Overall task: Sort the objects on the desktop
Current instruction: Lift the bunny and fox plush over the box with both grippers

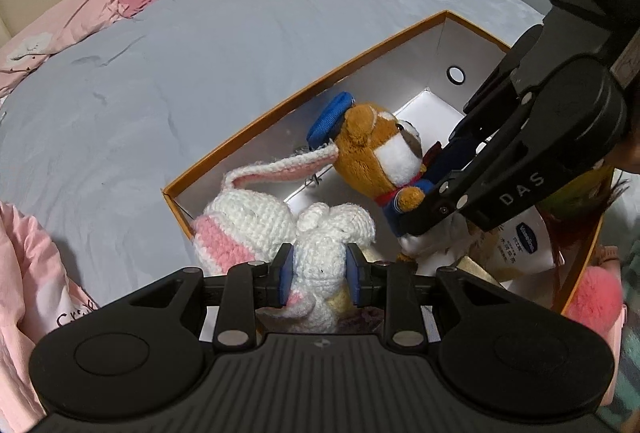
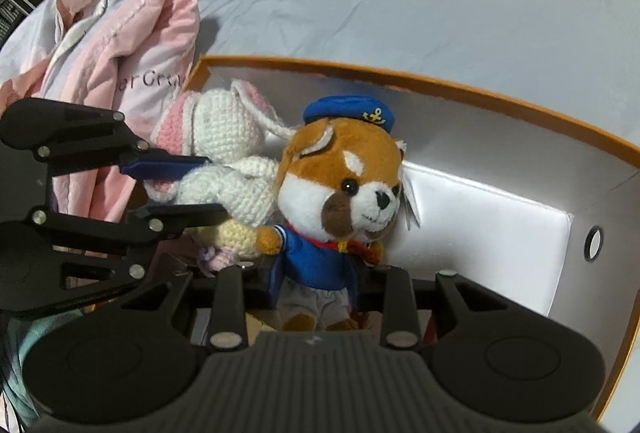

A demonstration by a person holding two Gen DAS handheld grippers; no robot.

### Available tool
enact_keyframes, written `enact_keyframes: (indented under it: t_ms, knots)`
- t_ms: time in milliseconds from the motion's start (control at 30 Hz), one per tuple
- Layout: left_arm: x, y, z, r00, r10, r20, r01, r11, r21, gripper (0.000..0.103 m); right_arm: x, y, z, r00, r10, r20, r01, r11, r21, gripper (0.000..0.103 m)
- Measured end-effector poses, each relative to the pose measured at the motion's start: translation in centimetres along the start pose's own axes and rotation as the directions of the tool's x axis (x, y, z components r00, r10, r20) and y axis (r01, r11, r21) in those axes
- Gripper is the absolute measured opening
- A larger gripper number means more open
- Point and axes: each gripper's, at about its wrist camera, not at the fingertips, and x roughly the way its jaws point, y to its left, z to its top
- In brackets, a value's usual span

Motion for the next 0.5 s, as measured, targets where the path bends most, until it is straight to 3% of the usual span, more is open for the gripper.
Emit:
enact_keyframes:
  t_ms: [300,500]
  knots:
    - [-1.2,0.9,-0.1,0.997,-0.032,0.077,0.038,0.997,-0.070,0.033,0.5,-1.2,-0.4,0.999,-0.043,-0.005,0.043,0.999,0.033,0.037]
    - [-2.7,2.0,-0.3,0.990,0.026,0.138,-0.002,0.985,-0.172,0.033,0.2,-1.1,-0.8,1.000,-0.023,0.000,0.023,1.000,0.022,0.036]
